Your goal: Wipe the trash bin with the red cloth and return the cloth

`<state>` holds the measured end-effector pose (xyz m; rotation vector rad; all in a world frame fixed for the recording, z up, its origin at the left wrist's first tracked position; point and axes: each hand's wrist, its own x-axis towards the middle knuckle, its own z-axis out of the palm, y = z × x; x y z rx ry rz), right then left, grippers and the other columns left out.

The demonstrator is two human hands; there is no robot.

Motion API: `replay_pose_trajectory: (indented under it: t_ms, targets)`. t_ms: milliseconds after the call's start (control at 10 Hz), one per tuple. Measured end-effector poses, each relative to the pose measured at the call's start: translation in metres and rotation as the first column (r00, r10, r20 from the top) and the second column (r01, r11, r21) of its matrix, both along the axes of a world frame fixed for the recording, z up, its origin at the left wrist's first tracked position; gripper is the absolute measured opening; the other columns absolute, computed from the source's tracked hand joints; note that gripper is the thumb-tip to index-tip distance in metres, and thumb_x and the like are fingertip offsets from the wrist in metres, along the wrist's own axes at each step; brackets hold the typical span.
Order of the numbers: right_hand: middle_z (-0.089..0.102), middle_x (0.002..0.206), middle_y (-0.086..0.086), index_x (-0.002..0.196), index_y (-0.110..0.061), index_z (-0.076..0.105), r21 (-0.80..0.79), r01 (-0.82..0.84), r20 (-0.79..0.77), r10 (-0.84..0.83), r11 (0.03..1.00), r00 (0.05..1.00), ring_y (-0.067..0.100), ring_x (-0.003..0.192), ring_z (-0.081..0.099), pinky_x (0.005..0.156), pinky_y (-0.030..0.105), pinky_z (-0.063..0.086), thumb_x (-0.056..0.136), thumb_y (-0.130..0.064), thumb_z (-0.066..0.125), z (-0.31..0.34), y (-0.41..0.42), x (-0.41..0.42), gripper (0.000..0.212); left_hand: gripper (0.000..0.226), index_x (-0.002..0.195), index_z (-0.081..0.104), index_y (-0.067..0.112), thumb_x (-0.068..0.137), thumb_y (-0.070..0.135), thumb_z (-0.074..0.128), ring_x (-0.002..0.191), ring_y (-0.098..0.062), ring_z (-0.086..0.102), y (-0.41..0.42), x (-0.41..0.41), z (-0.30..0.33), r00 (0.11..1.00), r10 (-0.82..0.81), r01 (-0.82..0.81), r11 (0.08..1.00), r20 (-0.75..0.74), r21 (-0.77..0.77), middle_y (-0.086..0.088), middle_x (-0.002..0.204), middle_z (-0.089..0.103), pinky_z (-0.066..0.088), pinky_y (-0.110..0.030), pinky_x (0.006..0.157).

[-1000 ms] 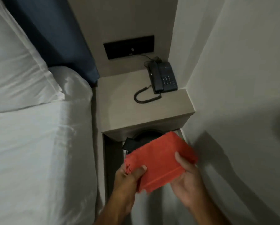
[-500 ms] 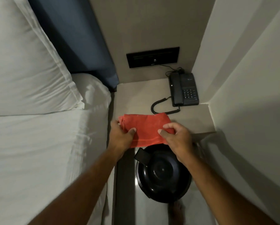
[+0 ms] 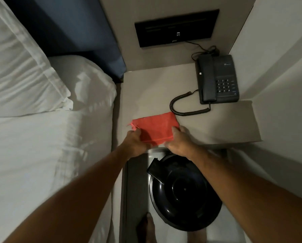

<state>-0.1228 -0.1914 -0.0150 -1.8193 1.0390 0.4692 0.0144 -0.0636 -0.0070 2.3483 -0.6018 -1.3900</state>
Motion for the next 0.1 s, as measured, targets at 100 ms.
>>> replay_pose_trajectory:
  t_ms: [100]
  targets:
    - [0.042, 0.144, 0.015, 0.143, -0.011, 0.045, -0.375, -0.126, -0.06, 0.112, 0.918, 0.992, 0.033, 0.126, 0.046, 0.101, 0.044, 0.042, 0.099, -0.037, 0.054, 0.0284, 0.002, 0.0013, 0.052, 0.082, 0.148, 0.027, 0.004, 0.086, 0.042, 0.064, 0.134, -0.04, 0.036, -0.0038, 0.0084, 0.0312, 0.866, -0.222, 0.154, 0.971, 0.448, 0.184, -0.022, 0.145, 0.038, 0.037, -0.048, 0.11]
